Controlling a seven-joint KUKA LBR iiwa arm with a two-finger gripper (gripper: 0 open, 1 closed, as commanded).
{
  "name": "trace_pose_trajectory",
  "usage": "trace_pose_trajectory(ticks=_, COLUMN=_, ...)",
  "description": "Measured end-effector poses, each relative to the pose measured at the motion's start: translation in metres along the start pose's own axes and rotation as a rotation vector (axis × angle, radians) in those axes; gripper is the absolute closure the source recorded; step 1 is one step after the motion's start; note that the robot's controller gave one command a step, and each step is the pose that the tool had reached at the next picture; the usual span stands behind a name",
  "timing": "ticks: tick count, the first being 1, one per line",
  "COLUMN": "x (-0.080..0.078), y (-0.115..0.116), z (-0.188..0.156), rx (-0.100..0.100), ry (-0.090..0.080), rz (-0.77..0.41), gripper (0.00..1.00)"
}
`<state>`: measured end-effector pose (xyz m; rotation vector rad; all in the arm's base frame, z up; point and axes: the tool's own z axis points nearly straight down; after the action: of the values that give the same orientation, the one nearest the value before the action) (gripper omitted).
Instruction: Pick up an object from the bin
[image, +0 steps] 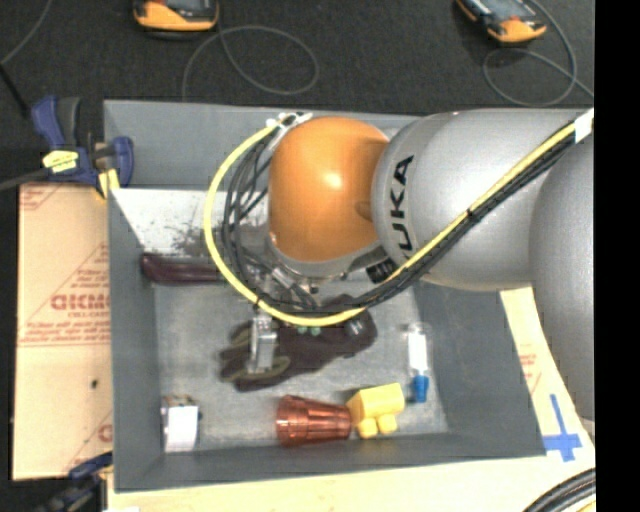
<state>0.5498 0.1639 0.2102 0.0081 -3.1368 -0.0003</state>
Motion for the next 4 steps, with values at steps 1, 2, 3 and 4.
trace_pose_trajectory(ticks=1, x=-0.002, y=-0.001, z=-0.004, rx=-0.001, ry=-0.008, rz=0.004, gripper=0.00)
trace_pose_trajectory(ticks=2, x=-0.007, y=-0.030, z=0.055, rx=-0.001, ry=-0.011, rz=-0.062, gripper=0.00)
trace_pose_trajectory(ticks=3, x=-0.024, y=-0.078, z=0.122, rx=-0.002, ry=-0.012, rz=0.022, gripper=0.00)
trace_pose_trajectory(ticks=4, x=-0.031, y=-0.090, z=0.148, rx=0.001, ry=-0.010, rz=-0.076, gripper=0.00)
